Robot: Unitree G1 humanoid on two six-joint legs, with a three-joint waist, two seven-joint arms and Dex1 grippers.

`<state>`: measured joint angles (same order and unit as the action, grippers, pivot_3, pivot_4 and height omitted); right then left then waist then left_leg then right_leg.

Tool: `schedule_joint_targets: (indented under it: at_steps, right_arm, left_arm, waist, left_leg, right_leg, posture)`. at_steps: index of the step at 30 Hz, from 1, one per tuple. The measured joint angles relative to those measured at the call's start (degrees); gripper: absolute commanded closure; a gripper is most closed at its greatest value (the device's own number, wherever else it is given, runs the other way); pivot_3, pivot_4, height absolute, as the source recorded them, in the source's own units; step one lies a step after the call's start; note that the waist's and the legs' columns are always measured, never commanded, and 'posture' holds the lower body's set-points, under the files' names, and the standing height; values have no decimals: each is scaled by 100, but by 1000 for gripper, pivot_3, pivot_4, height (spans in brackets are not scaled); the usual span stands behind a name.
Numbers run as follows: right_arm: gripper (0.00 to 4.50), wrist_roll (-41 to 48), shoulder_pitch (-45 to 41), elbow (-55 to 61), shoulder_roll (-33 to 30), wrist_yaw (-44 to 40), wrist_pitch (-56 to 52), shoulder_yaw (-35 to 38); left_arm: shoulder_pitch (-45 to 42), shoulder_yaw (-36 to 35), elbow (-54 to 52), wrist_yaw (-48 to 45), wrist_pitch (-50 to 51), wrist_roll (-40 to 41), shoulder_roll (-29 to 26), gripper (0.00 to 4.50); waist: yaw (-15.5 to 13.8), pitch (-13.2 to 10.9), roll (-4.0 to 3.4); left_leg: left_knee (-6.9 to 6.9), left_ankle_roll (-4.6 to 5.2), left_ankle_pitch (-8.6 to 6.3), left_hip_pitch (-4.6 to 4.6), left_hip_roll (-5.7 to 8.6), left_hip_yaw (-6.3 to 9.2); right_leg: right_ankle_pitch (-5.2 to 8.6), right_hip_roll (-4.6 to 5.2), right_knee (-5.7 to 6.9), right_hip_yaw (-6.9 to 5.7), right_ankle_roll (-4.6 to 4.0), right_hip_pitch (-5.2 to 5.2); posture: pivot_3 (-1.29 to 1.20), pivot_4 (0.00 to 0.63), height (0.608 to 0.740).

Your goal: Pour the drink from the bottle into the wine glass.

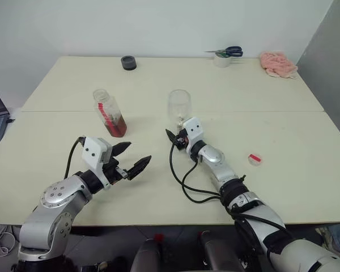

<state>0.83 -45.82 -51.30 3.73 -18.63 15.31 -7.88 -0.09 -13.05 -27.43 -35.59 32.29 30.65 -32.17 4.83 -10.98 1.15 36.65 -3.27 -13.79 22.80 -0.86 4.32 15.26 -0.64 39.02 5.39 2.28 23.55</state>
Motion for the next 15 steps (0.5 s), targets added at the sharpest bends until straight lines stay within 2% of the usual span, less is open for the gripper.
schedule_joint_targets:
  at_steps: [3, 5, 9, 12, 15]
  right_arm:
    - [56, 5, 107, 368, -132, -142, -260, -11]
    - [56, 36, 400, 1054, -362, -399, -606, -38]
    - [56, 199, 1488, 3272, -1470, -1225, -1914, -123]
    - [56, 544, 1928, 4576, -2194, -1788, -2970, -109]
    - [56, 1147, 1928, 5758, -3059, -2427, -4104, 83]
  left_arm:
    - [-7, 3, 89, 2, -51, -100, -23, 0]
    - [-26, -8, 219, 70, -172, -228, -14, 0]
    - [-12, -319, 716, 441, -680, -519, 206, 0]
    - [8, -457, 1043, 614, -1033, -637, 377, 0]
    - [18, -516, 1292, 735, -1282, -695, 518, 0]
  waist:
    - [-1, 0, 0]
    - [-13, 0, 0]
    - [-117, 0, 0]
    - [-135, -1, -2]
    - [-134, -1, -1]
  left_leg:
    - [0, 0, 0, 0, 0, 2]
    - [0, 0, 0, 4, 1, 6]
    - [3, -1, -1, 11, 11, 11]
    - [5, 0, -1, 9, 10, 8]
    - [16, 0, 0, 8, 5, 10]
  right_leg:
    - [0, 0, 0, -1, 0, 0]
    - [0, 1, -2, -6, 0, 0]
    - [1, 19, -7, -17, 2, -2]
    - [1, 19, -5, -14, 2, -1]
    - [14, 9, -5, -16, 24, -5]
  posture:
    - [0, 150, 740]
    - [0, 150, 740]
    - [0, 150, 740]
    - [0, 150, 740]
    - [0, 150, 740]
